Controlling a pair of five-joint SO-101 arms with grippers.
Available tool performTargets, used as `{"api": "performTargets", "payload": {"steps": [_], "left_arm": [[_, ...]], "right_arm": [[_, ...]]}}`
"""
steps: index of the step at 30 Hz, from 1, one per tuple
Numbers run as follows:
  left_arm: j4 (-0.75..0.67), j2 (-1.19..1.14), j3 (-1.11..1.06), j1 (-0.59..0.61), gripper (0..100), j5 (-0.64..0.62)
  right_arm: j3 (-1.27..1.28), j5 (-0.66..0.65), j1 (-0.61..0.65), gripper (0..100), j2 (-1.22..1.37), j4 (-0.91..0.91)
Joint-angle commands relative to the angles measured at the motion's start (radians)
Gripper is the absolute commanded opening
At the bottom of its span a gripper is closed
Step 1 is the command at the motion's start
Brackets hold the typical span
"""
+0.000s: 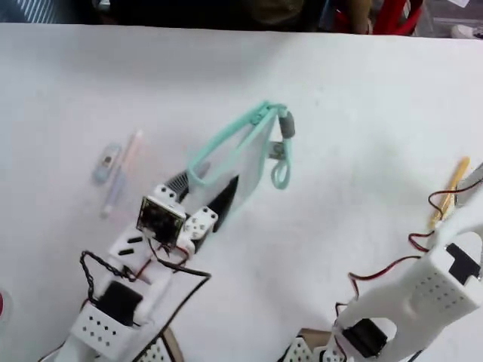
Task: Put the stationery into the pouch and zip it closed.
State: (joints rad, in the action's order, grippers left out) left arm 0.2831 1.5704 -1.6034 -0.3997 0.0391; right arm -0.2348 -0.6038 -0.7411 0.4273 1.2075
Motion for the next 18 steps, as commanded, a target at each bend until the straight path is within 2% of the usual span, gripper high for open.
{"api": "performTargets", "payload": {"steps": [1, 7, 18], "left_arm": [[-0.023, 0.007, 0.028, -0.01, 19, 0.012], [-0.023, 0.007, 0.028, -0.008, 19, 0.012], [-0.023, 0.007, 0.029, -0.007, 19, 0.012]], "right_arm": [[-0.017, 0.175, 0.054, 2.9, -0.077, -0.022], [-0.032, 0.298, 0.105, 21.0, -0.018, -0.056], [-0.233, 0.301, 0.097, 21.4, 0.3, -0.128]]}}
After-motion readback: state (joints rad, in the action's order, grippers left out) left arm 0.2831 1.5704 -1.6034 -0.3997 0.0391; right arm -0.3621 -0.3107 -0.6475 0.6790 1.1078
